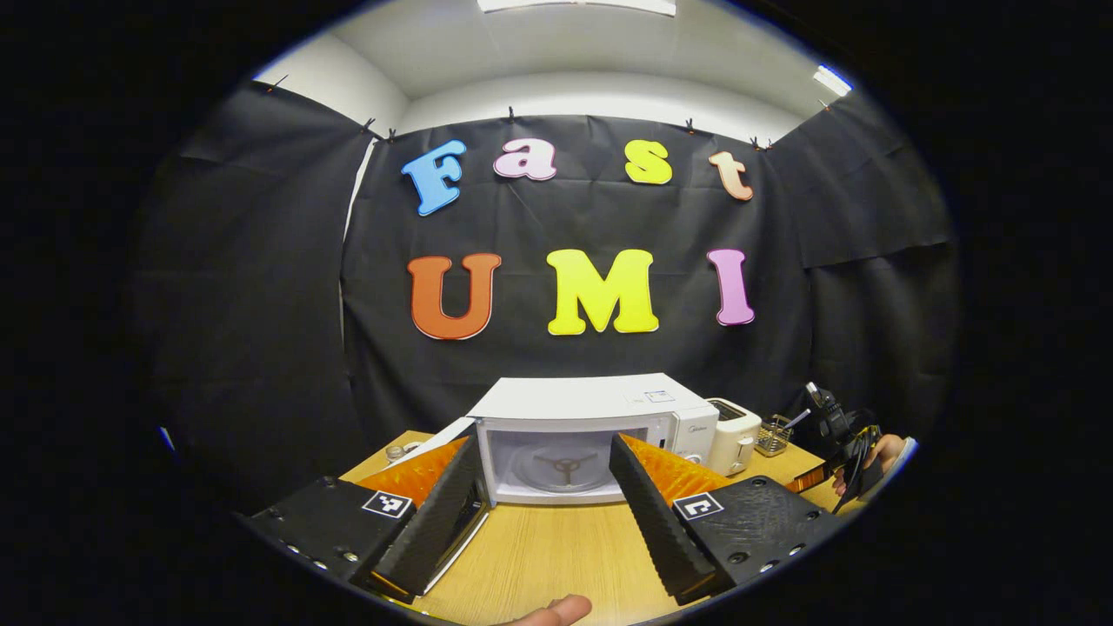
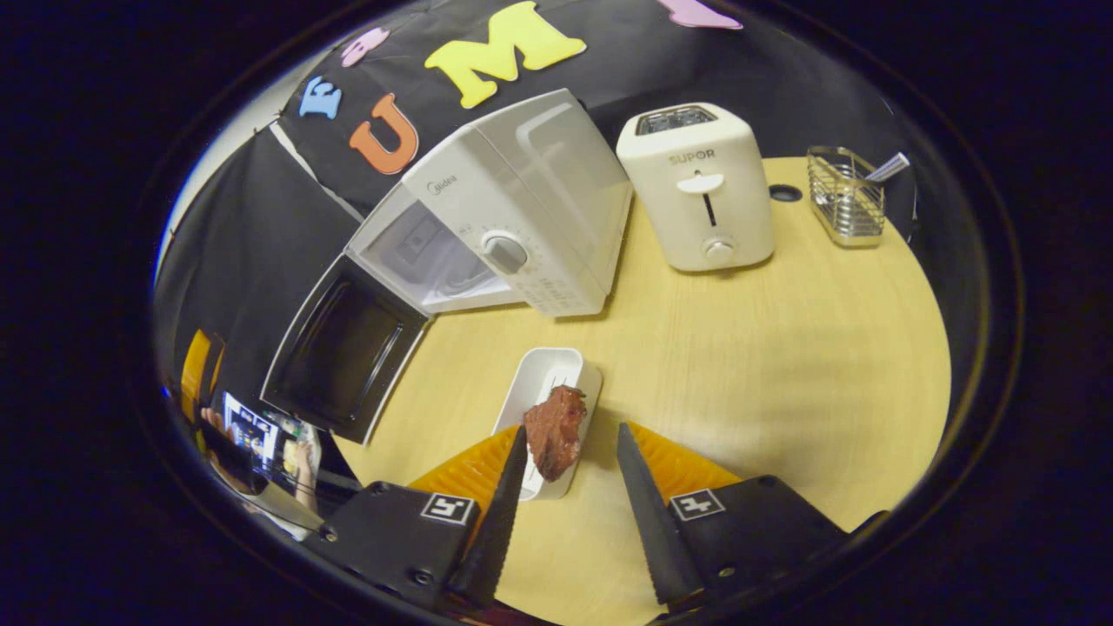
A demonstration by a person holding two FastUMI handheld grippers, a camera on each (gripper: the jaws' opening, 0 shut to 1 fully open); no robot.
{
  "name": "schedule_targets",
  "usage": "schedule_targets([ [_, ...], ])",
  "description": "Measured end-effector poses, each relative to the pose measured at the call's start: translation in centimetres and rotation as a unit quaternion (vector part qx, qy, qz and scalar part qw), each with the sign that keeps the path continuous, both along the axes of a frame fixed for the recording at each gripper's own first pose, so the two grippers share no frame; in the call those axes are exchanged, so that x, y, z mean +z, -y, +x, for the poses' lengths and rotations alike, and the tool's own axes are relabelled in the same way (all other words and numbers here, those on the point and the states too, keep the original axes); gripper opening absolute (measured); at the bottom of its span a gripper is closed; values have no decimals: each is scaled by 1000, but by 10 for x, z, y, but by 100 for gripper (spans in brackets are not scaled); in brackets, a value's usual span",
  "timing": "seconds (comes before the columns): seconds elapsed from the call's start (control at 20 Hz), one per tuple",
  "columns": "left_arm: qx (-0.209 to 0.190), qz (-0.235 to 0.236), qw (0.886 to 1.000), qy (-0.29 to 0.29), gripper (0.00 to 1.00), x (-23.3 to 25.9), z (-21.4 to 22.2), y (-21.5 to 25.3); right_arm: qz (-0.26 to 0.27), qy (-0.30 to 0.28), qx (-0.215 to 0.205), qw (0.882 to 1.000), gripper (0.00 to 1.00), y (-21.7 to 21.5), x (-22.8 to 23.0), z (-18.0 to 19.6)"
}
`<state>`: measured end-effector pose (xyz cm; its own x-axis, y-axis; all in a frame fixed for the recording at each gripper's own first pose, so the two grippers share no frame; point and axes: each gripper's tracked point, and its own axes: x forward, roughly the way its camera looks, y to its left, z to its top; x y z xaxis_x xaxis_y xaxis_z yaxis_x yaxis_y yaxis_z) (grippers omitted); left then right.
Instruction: Open the microwave oven with the left hand, put the food in, and close the microwave oven.
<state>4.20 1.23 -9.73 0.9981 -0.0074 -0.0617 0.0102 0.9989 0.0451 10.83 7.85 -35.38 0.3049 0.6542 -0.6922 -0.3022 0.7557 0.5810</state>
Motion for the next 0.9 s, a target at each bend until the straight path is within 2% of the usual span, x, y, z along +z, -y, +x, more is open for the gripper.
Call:
schedule_targets([
  [0.1, 3, -7, 1000, -8, 93, -7, -4, -2, 32, -50, -15, 998, 29, -1, -4, -3],
  [0.2, -2, -15, 1000, -12, 93, -9, -7, -1, 24, -32, -17, 999, 2, 2, -2, -6],
  [0.25, -4, -16, 1000, -10, 93, -9, -9, -3, 14, -13, -15, 1000, 10, 4, 4, -8],
  [0.4, -1, -13, 1000, -1, 93, -5, -13, -10, -31, 47, -16, 998, 10, 8, 25, -11],
  [0.6, -6, -20, 1000, 7, 93, -5, -23, -17, -72, 116, -21, 990, 9, 1, 55, -26],
  [0.75, 0, -18, 1000, 14, 93, -4, -32, -29, -136, 201, -40, 969, 9, -2, 76, -29],
  [0.9, 11, -13, 1000, 14, 93, -9, -39, -44, -172, 273, -56, 945, 10, -21, 102, -35],
])
